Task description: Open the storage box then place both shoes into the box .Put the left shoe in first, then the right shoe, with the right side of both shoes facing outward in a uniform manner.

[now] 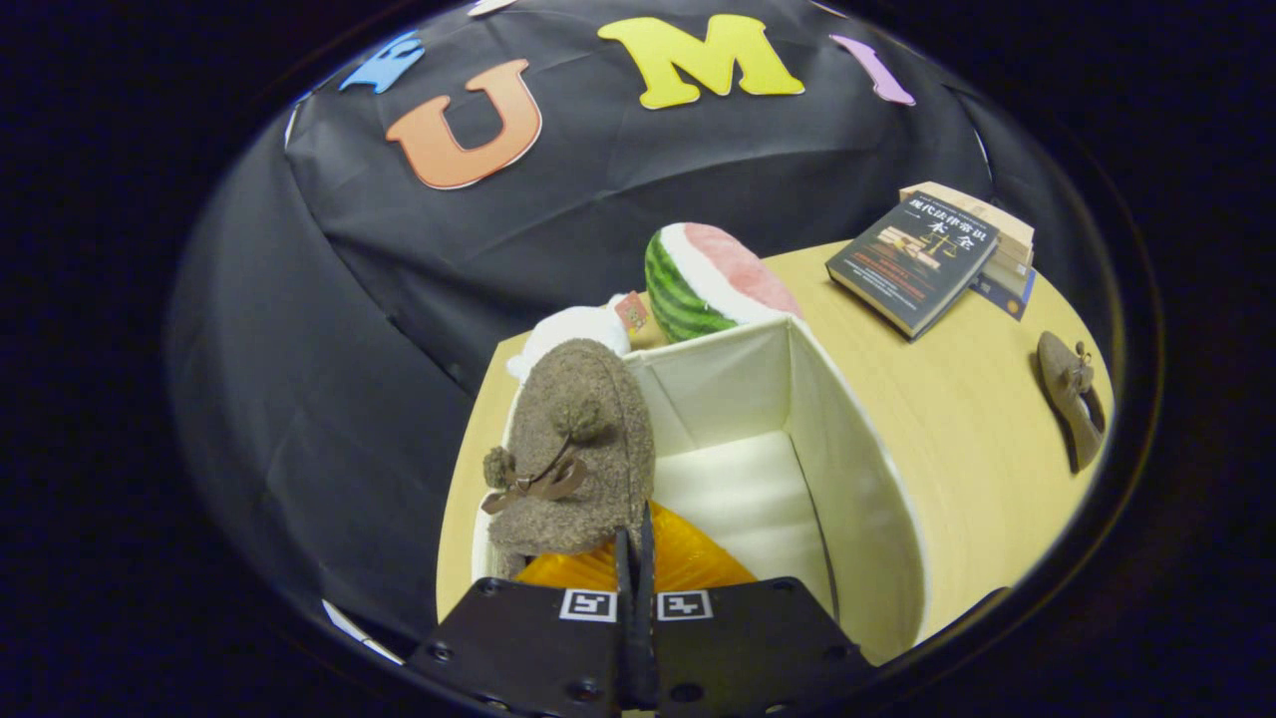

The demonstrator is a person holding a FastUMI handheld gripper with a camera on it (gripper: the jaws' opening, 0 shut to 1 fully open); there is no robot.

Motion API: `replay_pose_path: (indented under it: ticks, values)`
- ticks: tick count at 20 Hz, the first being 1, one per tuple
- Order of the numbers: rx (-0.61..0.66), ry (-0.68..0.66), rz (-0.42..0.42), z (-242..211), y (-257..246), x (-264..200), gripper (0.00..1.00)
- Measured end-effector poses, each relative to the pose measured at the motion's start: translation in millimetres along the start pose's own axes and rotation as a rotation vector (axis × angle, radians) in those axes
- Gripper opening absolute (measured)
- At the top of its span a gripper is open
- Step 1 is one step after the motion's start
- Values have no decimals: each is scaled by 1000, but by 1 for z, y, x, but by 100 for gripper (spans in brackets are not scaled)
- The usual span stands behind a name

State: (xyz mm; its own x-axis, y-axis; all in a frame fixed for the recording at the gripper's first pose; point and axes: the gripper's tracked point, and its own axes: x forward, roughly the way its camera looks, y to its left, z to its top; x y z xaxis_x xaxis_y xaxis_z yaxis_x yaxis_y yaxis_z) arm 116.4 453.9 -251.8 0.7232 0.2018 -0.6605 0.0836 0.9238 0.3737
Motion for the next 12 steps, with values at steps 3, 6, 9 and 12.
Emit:
replay_pose_path:
  ticks: [3, 6, 9, 12]
  values:
    - [8, 18, 4, -6, -2, 3, 0]
    - [0, 36, 1, -9, -2, 8, 0]
    - [-42, 54, 14, -13, 2, 13, 7]
    - [-76, 110, 10, -28, 2, 18, 27]
